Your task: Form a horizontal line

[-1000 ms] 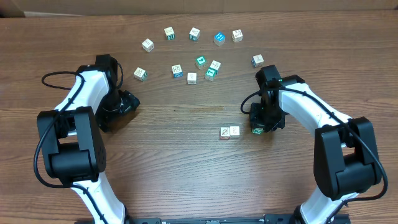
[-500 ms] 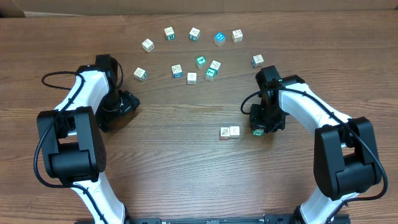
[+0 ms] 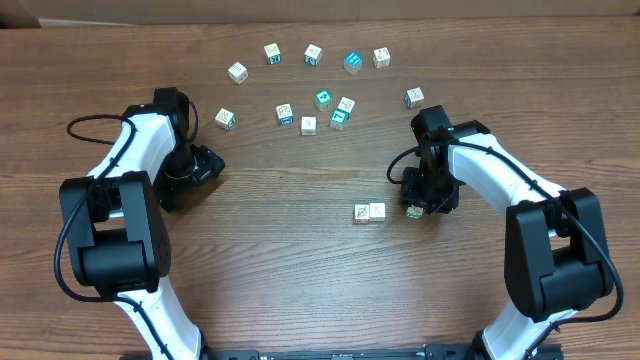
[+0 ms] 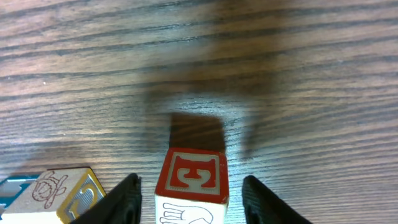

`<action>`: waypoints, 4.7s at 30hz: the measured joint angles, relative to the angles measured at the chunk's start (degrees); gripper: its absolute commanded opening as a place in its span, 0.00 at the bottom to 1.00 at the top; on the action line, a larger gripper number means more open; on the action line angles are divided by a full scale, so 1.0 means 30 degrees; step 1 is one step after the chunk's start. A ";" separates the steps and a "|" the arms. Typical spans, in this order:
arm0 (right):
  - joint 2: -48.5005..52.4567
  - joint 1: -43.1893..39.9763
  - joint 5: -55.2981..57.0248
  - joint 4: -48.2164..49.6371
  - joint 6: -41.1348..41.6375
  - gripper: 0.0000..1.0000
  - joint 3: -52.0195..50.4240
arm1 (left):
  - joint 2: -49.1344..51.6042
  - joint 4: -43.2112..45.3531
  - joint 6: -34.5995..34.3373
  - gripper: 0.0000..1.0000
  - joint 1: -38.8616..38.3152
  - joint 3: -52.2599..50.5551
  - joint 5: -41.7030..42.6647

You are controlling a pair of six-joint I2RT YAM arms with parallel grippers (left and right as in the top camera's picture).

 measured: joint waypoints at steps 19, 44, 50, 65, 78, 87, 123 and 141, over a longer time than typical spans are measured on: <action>0.0007 0.0000 0.0007 0.0073 0.0000 0.71 0.0000 | 0.0000 0.0000 0.0000 0.99 0.0000 0.0000 0.0000; 0.0007 0.0000 0.1202 0.2528 0.0430 0.64 -0.0007 | 0.0000 0.0000 0.0000 1.00 -0.0015 0.0000 -0.0007; 0.0007 0.0000 0.3169 0.2579 0.1923 0.44 -0.0007 | 0.0000 0.0000 0.0000 1.00 -0.0015 0.0000 -0.0007; 0.0000 -0.0182 0.4146 0.2186 0.3381 0.14 -0.0015 | 0.0000 0.0000 0.0000 0.99 -0.0015 0.0000 -0.0007; -0.0073 -0.0852 0.4291 0.1763 0.3585 0.12 -0.1144 | 0.0000 0.0000 0.0000 1.00 -0.0015 0.0000 -0.0007; -0.0146 -0.0852 0.4131 0.1843 0.3585 0.11 -0.1231 | 0.0000 0.0000 0.0000 0.99 -0.0015 0.0000 -0.0007; -0.0160 -0.0889 0.2463 0.1683 0.3577 0.12 -0.1239 | 0.0000 0.0000 0.0000 1.00 -0.0015 0.0000 -0.0007; -0.0160 -0.0896 0.2127 0.1617 0.3585 0.12 -0.1253 | 0.0000 0.0000 0.0000 1.00 -0.0015 0.0000 -0.0007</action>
